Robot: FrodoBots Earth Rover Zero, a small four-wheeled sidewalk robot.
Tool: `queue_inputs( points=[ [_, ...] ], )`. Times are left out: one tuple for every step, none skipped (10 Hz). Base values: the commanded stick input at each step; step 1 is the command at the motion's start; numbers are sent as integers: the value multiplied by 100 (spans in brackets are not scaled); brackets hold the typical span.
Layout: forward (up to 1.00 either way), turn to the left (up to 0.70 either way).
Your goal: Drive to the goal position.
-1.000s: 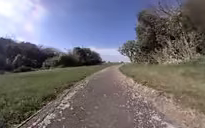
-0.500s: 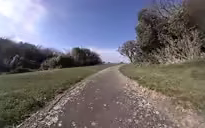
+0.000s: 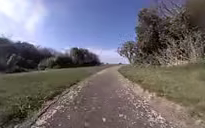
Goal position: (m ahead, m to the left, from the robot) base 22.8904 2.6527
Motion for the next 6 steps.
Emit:
queue_inputs(
  points=[
    [70,0],
    [70,0],
    [70,0],
    [70,0],
    [70,0],
    [70,0]
  ],
)
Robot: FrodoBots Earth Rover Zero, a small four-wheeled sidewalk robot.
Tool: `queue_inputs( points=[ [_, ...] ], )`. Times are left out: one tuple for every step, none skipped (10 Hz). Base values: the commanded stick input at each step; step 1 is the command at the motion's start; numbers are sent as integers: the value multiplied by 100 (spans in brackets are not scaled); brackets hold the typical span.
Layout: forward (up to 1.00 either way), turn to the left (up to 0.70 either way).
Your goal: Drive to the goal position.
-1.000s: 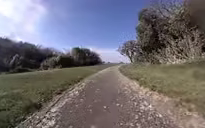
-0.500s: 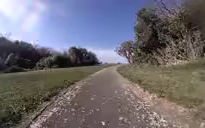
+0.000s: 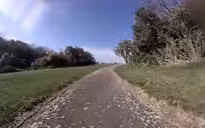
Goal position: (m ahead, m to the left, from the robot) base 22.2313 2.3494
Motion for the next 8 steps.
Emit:
queue_inputs(
  points=[
    [70,0],
    [70,0],
    [70,0],
    [70,0],
    [70,0],
    [70,0],
    [70,0],
    [70,0]
  ],
)
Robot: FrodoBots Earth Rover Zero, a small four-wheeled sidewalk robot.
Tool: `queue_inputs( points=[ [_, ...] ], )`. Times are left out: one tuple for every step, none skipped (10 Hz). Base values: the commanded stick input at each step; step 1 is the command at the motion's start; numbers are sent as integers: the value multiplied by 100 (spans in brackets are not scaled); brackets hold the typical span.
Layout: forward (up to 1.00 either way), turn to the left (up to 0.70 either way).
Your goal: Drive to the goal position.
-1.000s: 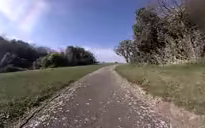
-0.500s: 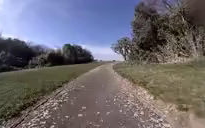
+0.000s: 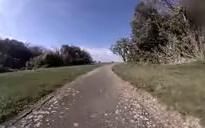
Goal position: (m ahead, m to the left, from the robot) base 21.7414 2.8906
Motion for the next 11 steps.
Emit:
queue_inputs(
  points=[
    [70,0],
    [70,0],
    [70,0],
    [70,0],
    [70,0],
    [70,0],
    [70,0],
    [70,0],
    [70,0],
    [70,0],
    [70,0]
  ],
)
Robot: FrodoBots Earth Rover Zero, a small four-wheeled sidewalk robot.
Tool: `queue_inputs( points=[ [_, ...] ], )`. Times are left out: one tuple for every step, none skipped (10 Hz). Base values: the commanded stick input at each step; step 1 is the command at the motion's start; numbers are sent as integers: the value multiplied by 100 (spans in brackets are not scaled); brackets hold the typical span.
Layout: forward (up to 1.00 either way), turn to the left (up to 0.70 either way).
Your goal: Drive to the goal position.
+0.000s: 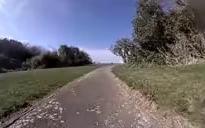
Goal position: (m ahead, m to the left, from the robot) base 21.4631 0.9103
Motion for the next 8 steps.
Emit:
queue_inputs(
  points=[
    [70,0],
    [70,0],
    [70,0],
    [70,0],
    [70,0],
    [70,0],
    [70,2],
    [70,14]
  ],
)
